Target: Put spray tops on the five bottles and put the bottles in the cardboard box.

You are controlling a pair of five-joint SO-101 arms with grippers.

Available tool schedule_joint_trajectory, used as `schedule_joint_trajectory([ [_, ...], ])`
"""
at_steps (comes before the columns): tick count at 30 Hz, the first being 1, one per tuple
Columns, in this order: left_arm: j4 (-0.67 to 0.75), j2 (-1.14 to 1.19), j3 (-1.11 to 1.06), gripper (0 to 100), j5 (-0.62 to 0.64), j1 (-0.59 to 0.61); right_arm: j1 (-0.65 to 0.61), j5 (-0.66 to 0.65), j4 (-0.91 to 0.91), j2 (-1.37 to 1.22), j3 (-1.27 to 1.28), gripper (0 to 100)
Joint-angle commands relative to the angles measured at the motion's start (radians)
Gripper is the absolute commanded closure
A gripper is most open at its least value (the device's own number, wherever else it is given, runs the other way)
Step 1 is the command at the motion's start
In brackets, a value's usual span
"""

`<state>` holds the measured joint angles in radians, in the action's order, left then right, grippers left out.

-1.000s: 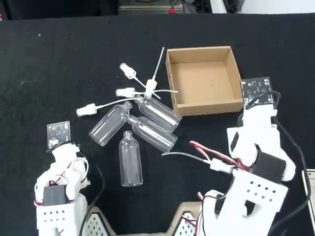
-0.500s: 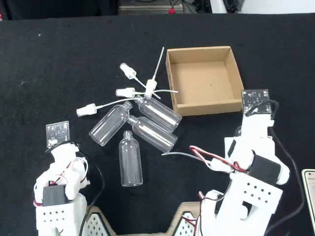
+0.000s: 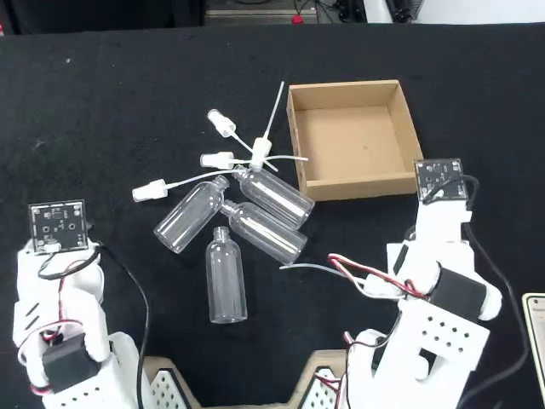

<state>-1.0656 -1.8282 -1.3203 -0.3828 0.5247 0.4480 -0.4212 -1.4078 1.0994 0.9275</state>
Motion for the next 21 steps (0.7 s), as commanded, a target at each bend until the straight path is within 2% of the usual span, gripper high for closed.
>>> schedule_joint_trajectory([
  [1, 0.031, 0.005, 0.119, 97, -0.008, 0.010, 0.008, 0.008, -0.035, 0.028, -0.093, 86.1],
  [5, 0.029, 0.041, 0.240, 97, 0.048, 0.010, 0.008, 0.008, -0.049, 0.028, -0.116, 86.1],
  [9, 0.028, 0.278, 0.397, 96, 0.083, 0.008, 0.008, 0.008, -0.048, 0.028, -0.113, 86.1],
  [14, -0.147, 0.726, 0.588, 81, 0.132, -0.068, 0.008, 0.008, -0.044, 0.030, -0.113, 86.1],
  [17, -0.210, 0.947, 0.674, 76, 0.259, -0.124, 0.006, 0.008, -0.044, 0.030, -0.111, 86.1],
  [21, -0.216, 1.177, 0.762, 71, 0.571, -0.188, 0.006, 0.008, -0.044, 0.030, -0.111, 86.1],
])
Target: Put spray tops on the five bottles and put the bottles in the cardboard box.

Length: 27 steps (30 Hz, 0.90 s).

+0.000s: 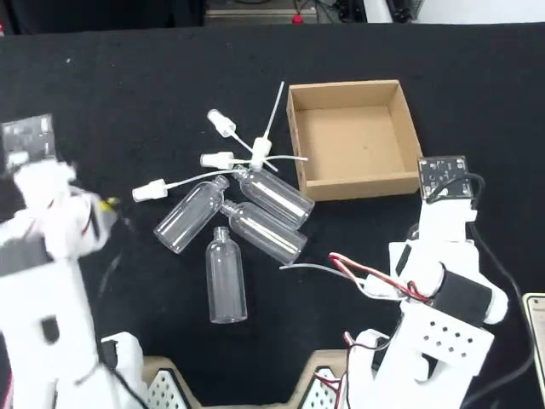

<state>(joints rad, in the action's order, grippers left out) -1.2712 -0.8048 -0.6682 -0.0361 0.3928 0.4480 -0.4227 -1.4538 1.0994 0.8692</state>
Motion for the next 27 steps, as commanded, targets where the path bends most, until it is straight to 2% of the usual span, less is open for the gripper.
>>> schedule_joint_trajectory([
  [1, -0.011, 0.196, 0.128, 71, 0.318, -0.071, 0.006, 0.009, 0.000, 0.030, -0.053, 86.1],
  [3, -0.011, 0.278, 0.159, 69, 0.471, -0.102, 0.006, 0.009, -0.002, 0.030, -0.053, 86.1],
  [5, -0.011, 0.351, 0.194, 69, 0.537, -0.139, 0.006, 0.009, 0.002, 0.030, -0.053, 86.1],
  [9, -0.011, 0.468, 0.263, 69, 0.595, -0.203, 0.006, 0.009, 0.005, 0.030, -0.053, 86.1],
  [17, -0.003, 0.697, 0.363, 69, 0.790, -0.208, 0.008, 0.008, 0.005, 0.030, -0.051, 86.1],
  [23, -0.008, 0.895, 0.481, 69, 0.876, -0.205, 0.006, 0.008, 0.005, 0.030, -0.051, 86.1],
  [27, -0.012, 0.991, 0.565, 69, 0.888, -0.211, 0.006, 0.008, 0.005, 0.030, -0.051, 86.1],
])
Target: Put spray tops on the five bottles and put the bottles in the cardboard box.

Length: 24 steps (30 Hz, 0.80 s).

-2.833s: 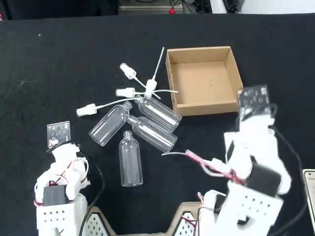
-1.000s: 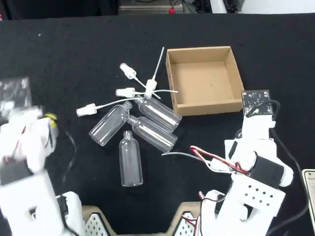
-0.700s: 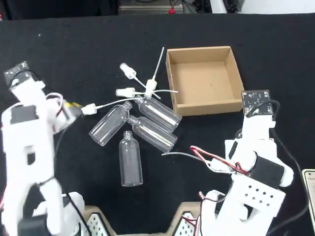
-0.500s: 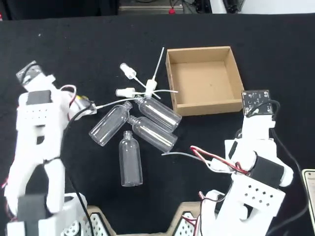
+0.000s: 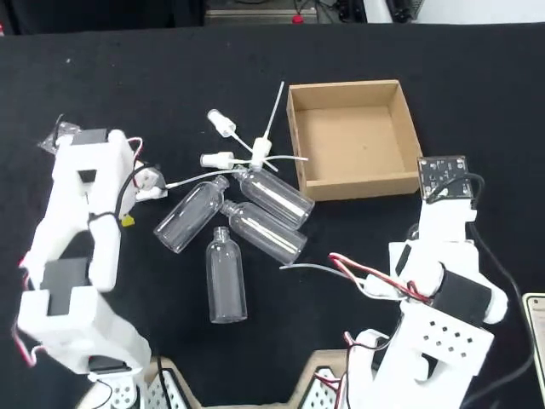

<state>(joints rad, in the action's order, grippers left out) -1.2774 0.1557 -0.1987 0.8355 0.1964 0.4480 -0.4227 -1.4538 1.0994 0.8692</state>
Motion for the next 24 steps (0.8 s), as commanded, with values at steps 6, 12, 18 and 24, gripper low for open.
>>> schedule_joint_trajectory([
  [6, -0.006, 0.117, 0.157, 69, 0.017, -0.013, 0.006, 0.008, 0.002, 0.030, -0.051, 86.1],
  [12, 0.000, 0.126, 0.160, 69, 0.012, -0.013, 0.006, 0.008, 0.003, 0.030, -0.051, 86.1],
  [18, 0.000, 0.135, 0.216, 69, 0.011, 0.054, 0.009, 0.008, 0.002, 0.030, -0.051, 86.1],
  [24, -0.057, 0.124, 0.283, 69, 0.011, 0.120, 0.006, 0.008, 0.003, 0.030, -0.051, 86.1],
])
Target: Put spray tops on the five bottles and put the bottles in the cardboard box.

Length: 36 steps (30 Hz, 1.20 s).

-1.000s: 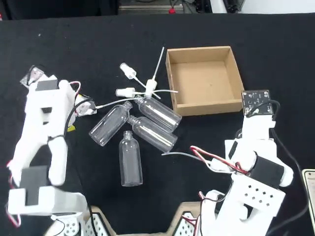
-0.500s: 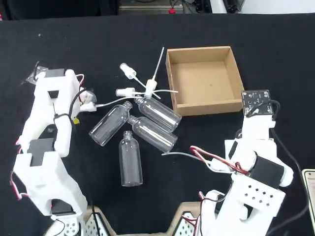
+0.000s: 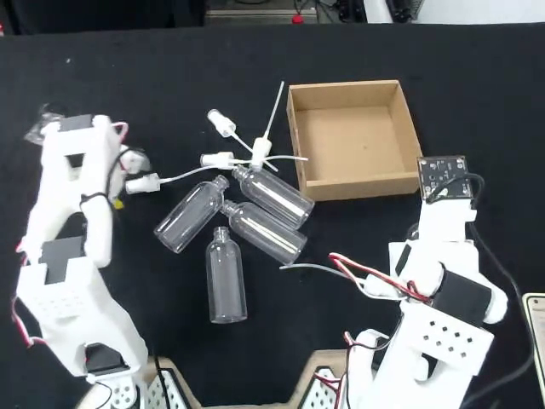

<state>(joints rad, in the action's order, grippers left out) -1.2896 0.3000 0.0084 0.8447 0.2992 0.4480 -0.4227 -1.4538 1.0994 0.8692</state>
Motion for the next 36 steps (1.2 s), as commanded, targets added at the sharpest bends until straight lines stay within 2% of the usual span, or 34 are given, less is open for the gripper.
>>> schedule_joint_trajectory([
  [1, -0.075, -0.020, 0.099, 69, 0.002, 0.016, 0.006, 0.008, 0.005, 0.030, -0.051, 86.1],
  [7, -0.242, -0.009, 0.248, 69, 0.002, -0.024, 0.006, 0.008, 0.005, 0.030, -0.050, 86.1],
  [13, -0.301, -0.011, 0.263, 69, -0.046, -0.073, 0.006, 0.008, 0.011, 0.030, -0.022, 86.1],
  [19, -0.339, -0.009, 0.254, 69, -0.041, -0.093, 0.006, 0.008, 0.040, 0.030, 0.002, 86.1],
  [27, -0.316, 0.068, 0.268, 69, 0.028, -0.122, 0.006, 0.008, 0.038, 0.030, 0.002, 86.1],
  [36, -0.235, 0.245, 0.318, 69, 0.031, -0.136, 0.006, 0.006, 0.035, 0.030, 0.002, 86.1],
])
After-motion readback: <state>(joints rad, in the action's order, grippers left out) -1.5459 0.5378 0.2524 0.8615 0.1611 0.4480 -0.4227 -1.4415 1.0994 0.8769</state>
